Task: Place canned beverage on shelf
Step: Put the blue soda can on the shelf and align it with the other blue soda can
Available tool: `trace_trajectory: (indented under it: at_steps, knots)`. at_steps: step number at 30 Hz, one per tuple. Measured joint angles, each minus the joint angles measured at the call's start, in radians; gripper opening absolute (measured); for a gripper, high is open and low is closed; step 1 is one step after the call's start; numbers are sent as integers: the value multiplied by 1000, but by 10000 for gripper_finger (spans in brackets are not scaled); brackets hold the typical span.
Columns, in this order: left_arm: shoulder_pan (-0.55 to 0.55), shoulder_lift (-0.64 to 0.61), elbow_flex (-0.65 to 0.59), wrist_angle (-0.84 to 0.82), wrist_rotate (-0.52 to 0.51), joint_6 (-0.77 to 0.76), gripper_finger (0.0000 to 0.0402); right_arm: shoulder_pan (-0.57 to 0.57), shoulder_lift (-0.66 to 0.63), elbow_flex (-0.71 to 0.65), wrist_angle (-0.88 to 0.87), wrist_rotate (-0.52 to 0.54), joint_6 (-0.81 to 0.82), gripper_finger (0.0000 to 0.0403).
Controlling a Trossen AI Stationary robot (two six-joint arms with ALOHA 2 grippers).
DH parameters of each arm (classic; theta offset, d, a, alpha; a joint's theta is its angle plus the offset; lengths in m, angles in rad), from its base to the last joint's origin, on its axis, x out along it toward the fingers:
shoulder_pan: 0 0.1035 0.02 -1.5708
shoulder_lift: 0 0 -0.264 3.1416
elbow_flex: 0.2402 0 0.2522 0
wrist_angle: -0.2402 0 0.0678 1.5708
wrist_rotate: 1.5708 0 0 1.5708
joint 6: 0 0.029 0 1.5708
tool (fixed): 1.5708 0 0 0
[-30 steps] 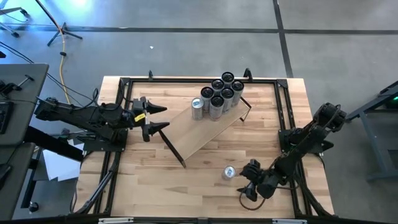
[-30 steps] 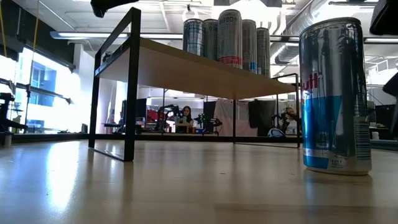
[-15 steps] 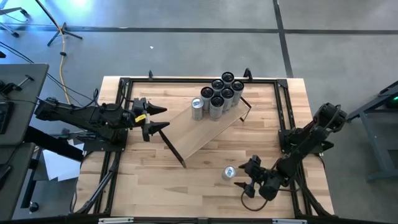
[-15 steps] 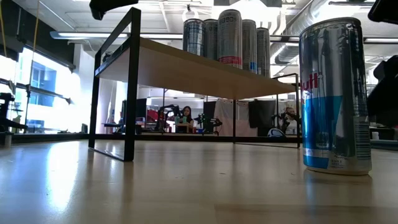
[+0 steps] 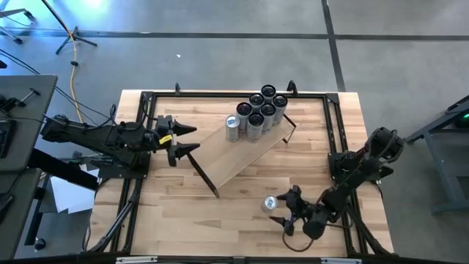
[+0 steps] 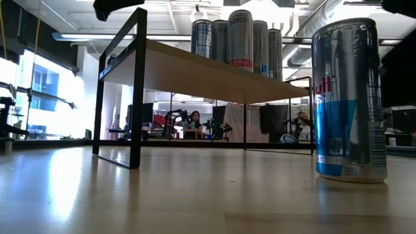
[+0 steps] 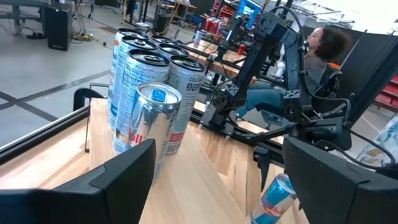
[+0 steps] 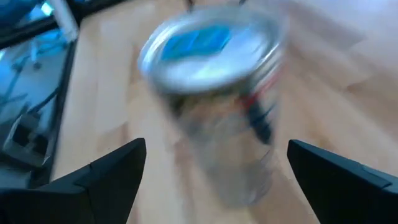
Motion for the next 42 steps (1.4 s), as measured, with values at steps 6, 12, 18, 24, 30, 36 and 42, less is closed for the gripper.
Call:
trace_trajectory:
  at_steps: [6,12,18,24,30,36,42]
  knots:
    - [0,0,0,0,-13,0,321,-34,0,0,1,31,-3,378]
    - [0,0,0,0,-14,0,321,-58,0,0,-5,-25,-5,378]
    - [0,0,0,0,-14,0,321,-80,0,0,-6,-144,-70,378]
    - [0,0,0,0,-14,0,321,-104,0,0,-3,-217,-96,378]
    - [0,0,0,0,-14,0,321,-135,0,0,-11,-220,-50,378]
    - [0,0,0,0,-14,0,321,-157,0,0,-12,-246,-97,378]
    - [0,0,0,0,-14,0,321,-164,0,0,-14,-245,-101,378]
